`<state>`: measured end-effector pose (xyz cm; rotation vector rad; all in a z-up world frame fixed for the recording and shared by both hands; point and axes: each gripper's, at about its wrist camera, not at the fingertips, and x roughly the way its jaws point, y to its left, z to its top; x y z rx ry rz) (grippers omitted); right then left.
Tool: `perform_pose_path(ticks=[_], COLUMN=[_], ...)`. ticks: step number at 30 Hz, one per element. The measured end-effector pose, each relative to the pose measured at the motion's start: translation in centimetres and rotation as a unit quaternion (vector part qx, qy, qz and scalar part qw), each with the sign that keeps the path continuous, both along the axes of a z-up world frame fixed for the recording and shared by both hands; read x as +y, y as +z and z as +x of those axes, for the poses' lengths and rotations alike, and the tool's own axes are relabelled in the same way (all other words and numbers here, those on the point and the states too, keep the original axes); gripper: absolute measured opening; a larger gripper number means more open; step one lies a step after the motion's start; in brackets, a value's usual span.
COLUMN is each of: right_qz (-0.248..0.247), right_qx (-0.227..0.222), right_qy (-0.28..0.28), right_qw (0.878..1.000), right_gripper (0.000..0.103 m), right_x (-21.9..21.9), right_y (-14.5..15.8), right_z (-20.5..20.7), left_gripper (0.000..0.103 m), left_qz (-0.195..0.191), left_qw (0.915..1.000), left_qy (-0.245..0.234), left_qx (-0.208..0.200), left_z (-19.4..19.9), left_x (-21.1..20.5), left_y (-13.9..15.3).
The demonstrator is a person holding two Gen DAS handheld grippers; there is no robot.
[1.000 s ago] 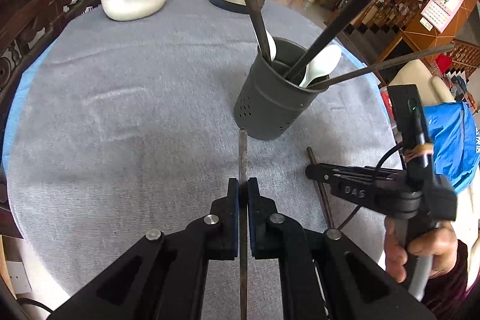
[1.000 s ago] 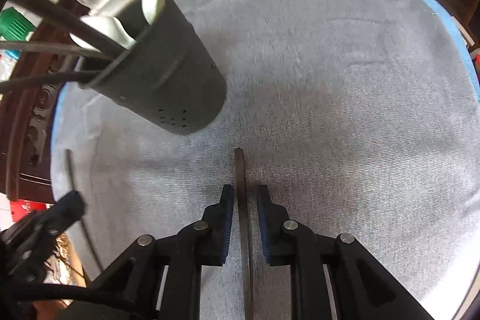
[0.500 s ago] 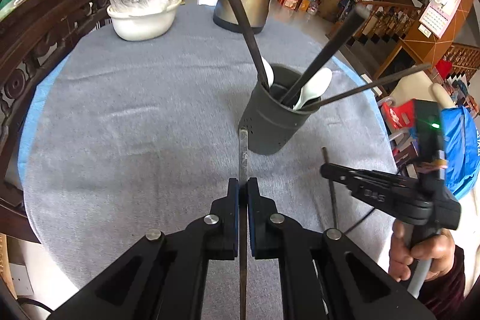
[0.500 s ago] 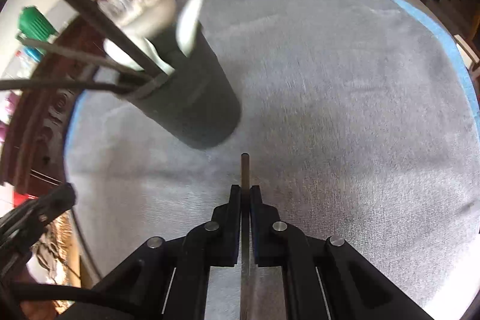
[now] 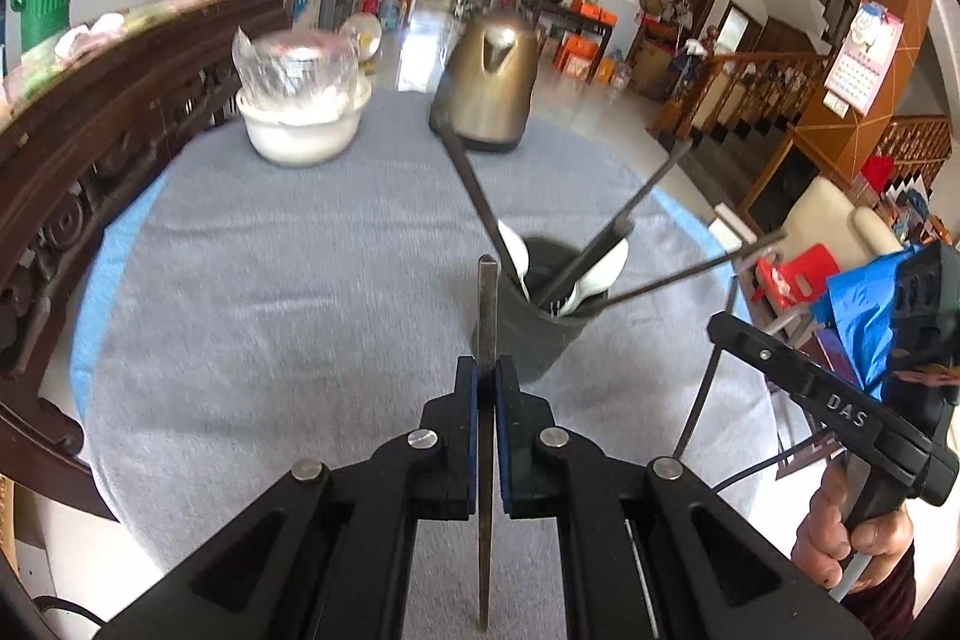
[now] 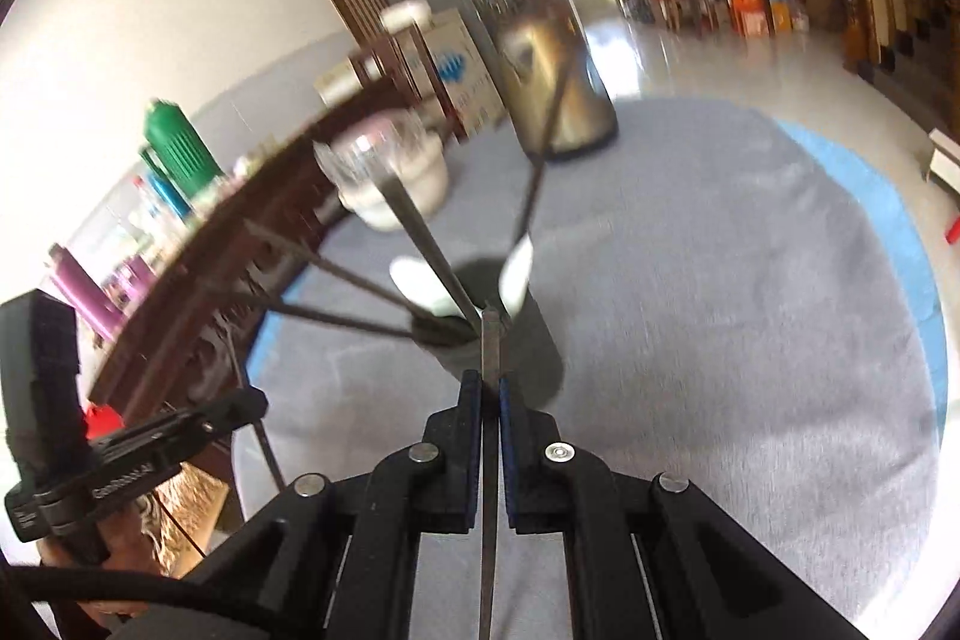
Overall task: Organize utensils
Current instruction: 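Lift both held chopsticks up and carry them over the grey cup, then lower both chopsticks tip-first into the grey cup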
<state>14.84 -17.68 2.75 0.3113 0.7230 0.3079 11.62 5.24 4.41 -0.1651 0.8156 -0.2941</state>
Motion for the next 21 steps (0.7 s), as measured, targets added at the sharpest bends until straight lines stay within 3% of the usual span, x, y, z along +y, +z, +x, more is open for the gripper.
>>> perform_pose_path(ticks=[9, 21], right_qz=[0.030, 0.036], right_qx=[-0.104, -0.161], right_qy=[-0.015, -0.019], right_qw=[0.994, 0.986], right_gripper=[0.006, 0.006], right_x=[0.3, 0.9], right_y=[3.7, 7.3], right_z=[-2.3, -3.1], left_gripper=[0.005, 0.005], left_qz=[-0.002, 0.014], left_qw=[0.9986, 0.9953], left_qy=[0.007, -0.003], left_qx=[-0.053, -0.096], left_z=[-0.7, -1.6], left_x=[0.2, -0.7], left_y=[2.9, 6.3])
